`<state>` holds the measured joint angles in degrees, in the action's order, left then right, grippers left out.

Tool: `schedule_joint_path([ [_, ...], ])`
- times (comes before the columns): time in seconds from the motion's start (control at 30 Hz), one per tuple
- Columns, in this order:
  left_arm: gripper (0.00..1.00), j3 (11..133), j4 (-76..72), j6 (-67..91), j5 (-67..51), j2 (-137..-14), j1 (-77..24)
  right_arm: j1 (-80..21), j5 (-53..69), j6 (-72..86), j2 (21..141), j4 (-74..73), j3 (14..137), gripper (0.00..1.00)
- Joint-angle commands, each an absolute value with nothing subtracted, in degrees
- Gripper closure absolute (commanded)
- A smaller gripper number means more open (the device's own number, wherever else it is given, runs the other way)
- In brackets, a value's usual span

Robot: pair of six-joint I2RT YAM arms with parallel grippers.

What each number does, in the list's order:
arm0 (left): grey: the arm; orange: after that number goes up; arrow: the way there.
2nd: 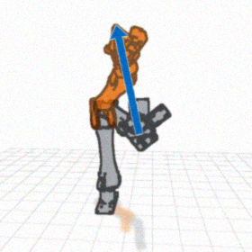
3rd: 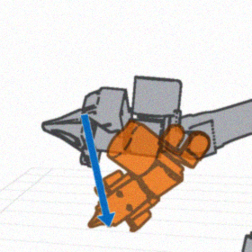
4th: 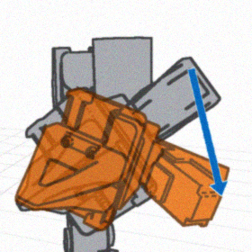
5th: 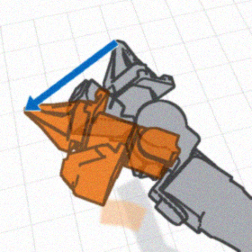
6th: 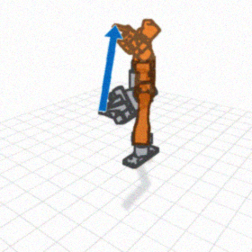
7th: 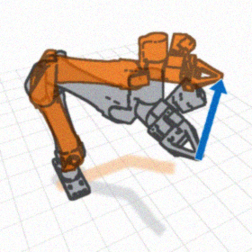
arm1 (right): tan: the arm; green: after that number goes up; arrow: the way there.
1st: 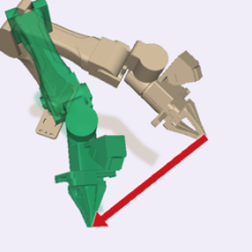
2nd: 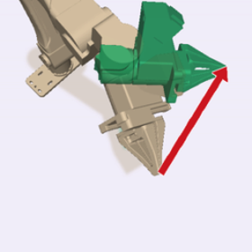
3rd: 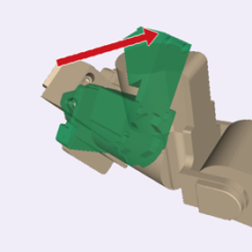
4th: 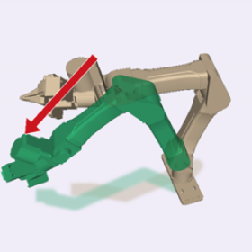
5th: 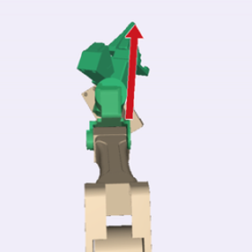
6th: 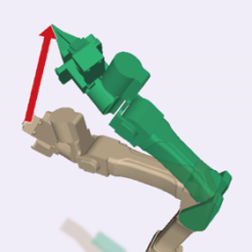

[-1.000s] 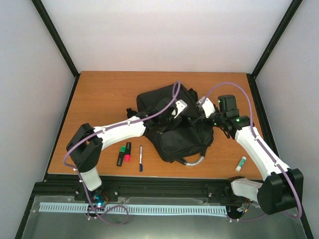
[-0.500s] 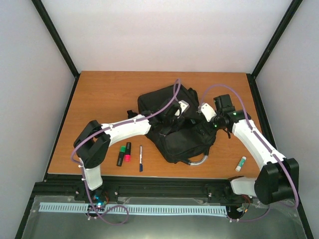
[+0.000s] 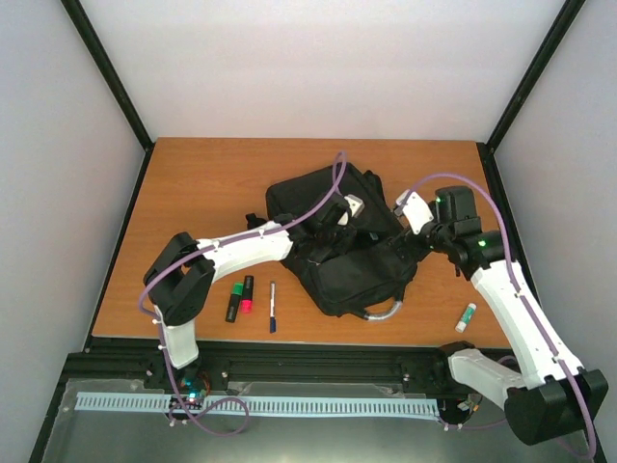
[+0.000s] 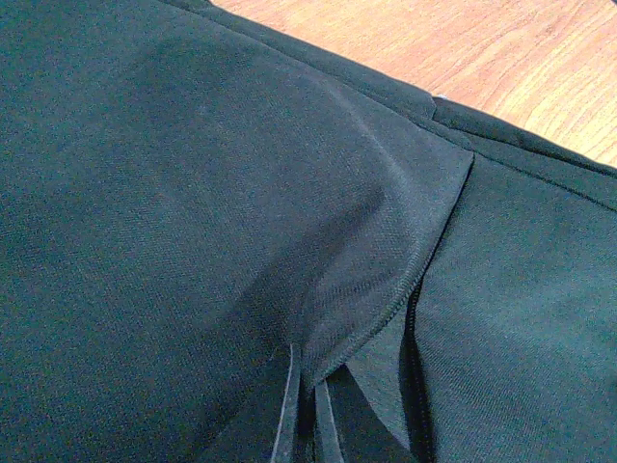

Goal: Pack the student bag
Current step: Place the stationery in the student bag.

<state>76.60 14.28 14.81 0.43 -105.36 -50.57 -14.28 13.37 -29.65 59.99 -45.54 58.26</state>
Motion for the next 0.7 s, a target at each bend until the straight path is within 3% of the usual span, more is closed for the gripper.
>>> schedule_joint_path([
  [0.0,0.98,80.7,19.5,18.2,-2.2,-104.2,-50.7,-14.3,0.5,-21.5,55.2,-38.2,57.8,0.0],
  [0.13,0.98,79.0,20.2,18.1,-1.5,-100.3,-50.7,-14.1,-13.5,-19.9,56.3,-32.0,54.0,0.0],
  [0.37,0.97,79.5,21.0,18.0,-2.1,-99.6,-50.7,-2.3,-1.5,-22.5,68.5,-44.6,58.0,0.0],
  [0.53,0.96,79.8,21.4,19.7,-4.5,-100.8,-50.7,2.4,-1.3,-31.0,67.6,-53.7,56.0,0.01],
  [0.67,0.96,79.8,21.6,20.0,-4.4,-100.9,-50.7,7.7,-4.6,-34.9,64.9,-56.2,52.2,0.07],
])
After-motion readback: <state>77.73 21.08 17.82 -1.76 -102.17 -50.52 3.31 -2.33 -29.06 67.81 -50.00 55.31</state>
